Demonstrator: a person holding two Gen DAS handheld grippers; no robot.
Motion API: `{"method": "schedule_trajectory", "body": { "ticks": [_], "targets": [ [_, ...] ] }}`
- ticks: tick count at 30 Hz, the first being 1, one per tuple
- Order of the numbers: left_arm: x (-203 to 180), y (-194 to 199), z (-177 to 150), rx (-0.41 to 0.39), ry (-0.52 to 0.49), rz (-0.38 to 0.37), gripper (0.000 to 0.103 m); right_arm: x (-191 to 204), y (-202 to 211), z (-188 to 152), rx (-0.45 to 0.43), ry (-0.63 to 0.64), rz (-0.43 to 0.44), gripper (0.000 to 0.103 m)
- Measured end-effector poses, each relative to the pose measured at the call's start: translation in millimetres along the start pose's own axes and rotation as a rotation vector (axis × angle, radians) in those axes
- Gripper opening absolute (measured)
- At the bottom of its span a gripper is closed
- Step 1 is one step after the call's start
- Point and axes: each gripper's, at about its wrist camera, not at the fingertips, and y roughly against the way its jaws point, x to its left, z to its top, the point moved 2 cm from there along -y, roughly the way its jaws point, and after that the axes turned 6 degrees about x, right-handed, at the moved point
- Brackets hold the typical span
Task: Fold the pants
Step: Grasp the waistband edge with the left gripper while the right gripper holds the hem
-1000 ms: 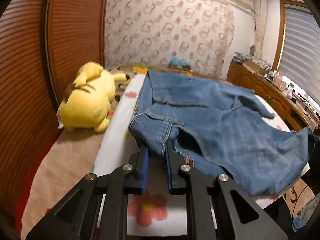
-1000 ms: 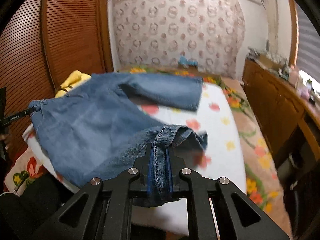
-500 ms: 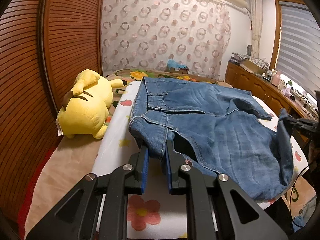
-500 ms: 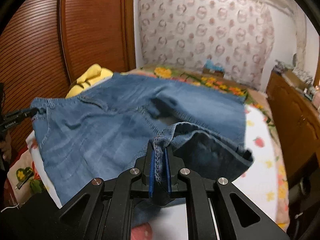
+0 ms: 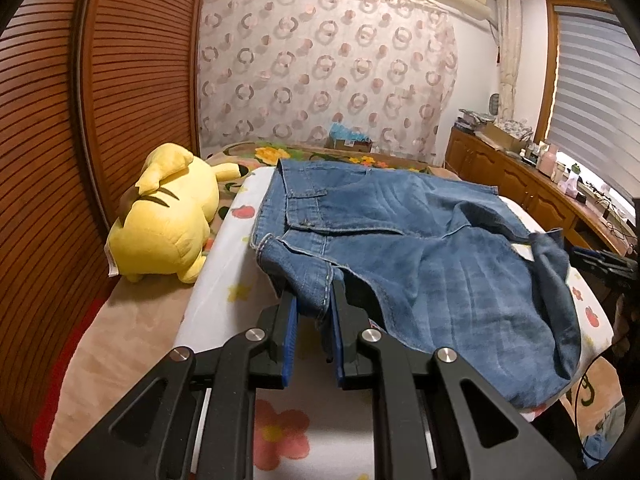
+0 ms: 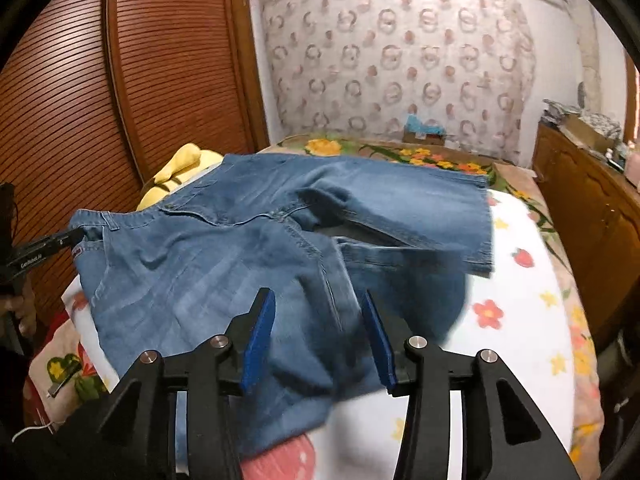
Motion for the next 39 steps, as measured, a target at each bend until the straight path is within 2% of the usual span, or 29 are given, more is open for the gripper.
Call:
{"method": "schedule_trajectory", "body": {
  "ticks": [6,10,13,17,28,29,30,31,33,36,39],
  "targets": [
    [-7,-2,4,-0.005,-0.011,-0.008,0.016,-1,3,-24,0.046,-0.023,0.0,0.048],
    [-11,-3,4,-0.002,-0.016,-0.008,0.016,-1,-2,-17,0.07,-0.059,0.027,0.048],
    [-13,-4,4,0.006,-0.028,-0.006,0.016,-4,-15,-6,0.098,-0.064,-0.004,0.048],
    [-12,-8,3,0.021,-0.035,-0.002,0.016,-13,-35,-2,0.14,-0.114,0.002,0.051],
    [-11,-28,-1,0.078,-0.038,0.024,0.016,-6,-62,2,0.191,-0.114,0.026,0.051],
    [-11,-30,-1,0.081,-0.042,0.029,0.016,-6,-62,2,0.188,-0.116,0.03,0.048],
    [-10,-31,-1,0.087,-0.041,0.028,0.016,-5,-62,3,0.185,-0.115,0.035,0.04],
    [-9,-33,-2,0.092,-0.036,0.025,0.016,-4,-62,3,0.185,-0.113,0.043,0.037],
    [-5,-34,-3,0.095,-0.023,0.022,0.016,-3,-62,3,0.181,-0.103,0.053,0.016],
    [0,-32,-5,0.083,-0.01,0.031,0.016,-1,-54,4,0.146,-0.095,0.066,0.011],
    [2,-25,-1,0.062,-0.005,0.045,0.014,-2,-34,7,0.096,-0.082,0.044,0.009]
  ]
}}
